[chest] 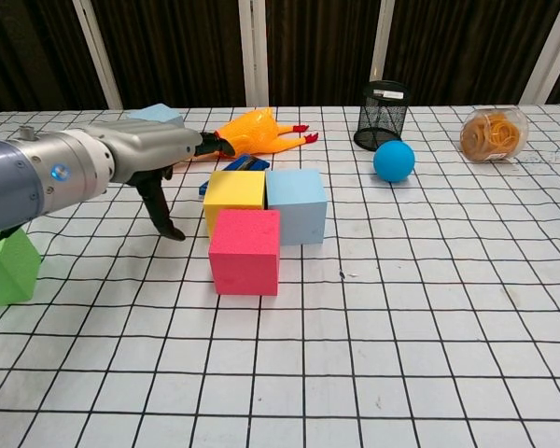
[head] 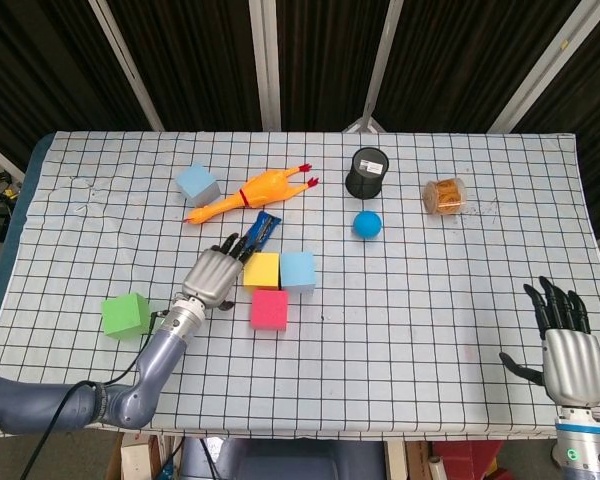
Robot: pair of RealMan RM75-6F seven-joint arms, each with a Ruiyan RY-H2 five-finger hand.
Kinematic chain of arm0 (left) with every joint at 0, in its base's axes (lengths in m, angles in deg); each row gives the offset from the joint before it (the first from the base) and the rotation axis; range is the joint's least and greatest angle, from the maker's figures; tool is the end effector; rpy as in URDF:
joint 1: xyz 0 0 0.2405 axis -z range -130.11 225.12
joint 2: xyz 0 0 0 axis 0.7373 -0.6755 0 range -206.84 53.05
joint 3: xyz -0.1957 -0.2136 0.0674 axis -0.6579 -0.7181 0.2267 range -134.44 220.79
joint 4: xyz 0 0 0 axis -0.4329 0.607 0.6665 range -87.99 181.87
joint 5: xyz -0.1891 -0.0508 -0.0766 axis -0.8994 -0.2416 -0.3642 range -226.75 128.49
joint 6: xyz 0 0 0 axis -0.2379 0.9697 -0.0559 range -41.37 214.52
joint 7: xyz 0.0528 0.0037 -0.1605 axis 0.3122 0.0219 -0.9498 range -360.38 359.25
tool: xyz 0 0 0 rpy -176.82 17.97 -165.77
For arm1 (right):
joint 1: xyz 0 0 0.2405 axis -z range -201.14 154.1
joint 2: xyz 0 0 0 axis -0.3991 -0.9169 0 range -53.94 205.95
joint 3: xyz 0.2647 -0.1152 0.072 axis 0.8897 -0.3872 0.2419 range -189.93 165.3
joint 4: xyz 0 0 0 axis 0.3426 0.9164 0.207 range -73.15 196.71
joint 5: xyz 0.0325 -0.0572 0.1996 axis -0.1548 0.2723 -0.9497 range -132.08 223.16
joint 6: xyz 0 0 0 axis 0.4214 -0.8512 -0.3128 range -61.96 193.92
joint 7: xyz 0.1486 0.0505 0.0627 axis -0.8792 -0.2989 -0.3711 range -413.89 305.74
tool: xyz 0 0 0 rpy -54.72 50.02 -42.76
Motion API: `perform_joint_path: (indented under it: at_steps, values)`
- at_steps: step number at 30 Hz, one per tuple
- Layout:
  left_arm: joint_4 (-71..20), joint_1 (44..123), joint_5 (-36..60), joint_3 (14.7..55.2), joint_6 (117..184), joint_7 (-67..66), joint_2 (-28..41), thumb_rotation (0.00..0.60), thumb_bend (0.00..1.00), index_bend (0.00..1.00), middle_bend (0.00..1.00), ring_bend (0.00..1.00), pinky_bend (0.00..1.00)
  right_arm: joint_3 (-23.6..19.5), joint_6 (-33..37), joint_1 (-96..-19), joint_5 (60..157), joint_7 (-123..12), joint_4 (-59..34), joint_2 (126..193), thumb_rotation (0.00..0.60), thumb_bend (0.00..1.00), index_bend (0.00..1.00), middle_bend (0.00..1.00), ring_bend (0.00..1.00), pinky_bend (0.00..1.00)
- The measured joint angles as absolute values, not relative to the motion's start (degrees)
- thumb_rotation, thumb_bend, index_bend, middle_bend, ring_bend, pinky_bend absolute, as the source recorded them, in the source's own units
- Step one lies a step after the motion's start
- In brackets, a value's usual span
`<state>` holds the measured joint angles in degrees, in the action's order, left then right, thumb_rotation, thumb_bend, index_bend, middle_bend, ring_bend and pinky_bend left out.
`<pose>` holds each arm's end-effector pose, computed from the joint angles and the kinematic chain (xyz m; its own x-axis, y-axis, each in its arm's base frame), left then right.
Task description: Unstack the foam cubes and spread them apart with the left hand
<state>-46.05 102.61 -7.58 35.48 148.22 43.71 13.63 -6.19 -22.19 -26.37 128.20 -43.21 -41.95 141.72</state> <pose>-0.1109 0.3991 -0.0432 0.6341 0.2366 0.7361 0.7542 -0.3993 -0.5213 -0.3142 -0.2053 0.1722 0.3567 0.0692 0.9317 -0.9334 0.0673 0.3524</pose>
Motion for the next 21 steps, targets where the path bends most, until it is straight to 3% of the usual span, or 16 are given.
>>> perform_joint_path:
  at_steps: [8, 17, 21]
  values:
    - [-41.5, 104.2, -7.5, 35.2, 149.6, 46.6, 19.0, 0.6, 0.01, 0.09, 0.04, 0.07, 0.27, -6.2, -22.1, -26.3, 128.2, -44.1, -41.7, 141.3, 0.6, 0.04, 0.11, 0.0, 0.06, 0.0]
    - [-39.2, 104.8, -5.2, 35.2, 151.7, 49.3, 21.8, 0.6, 0.22, 0.21, 0.33, 0.42, 0.51, -6.1, -22.2, -26.1, 128.2, -44.9, -41.7, 141.0, 0.6, 0.04, 0.11, 0.0, 0.06, 0.0]
    - [-39.0, 104.6, -4.7, 35.4, 153.1, 51.0, 22.0, 0.6, 0.32, 0.24, 0.39, 0.5, 0.6, -6.2, -22.2, -26.1, 128.3, -45.3, -41.7, 140.8, 0.6, 0.04, 0.11, 0.0, 0.06, 0.0]
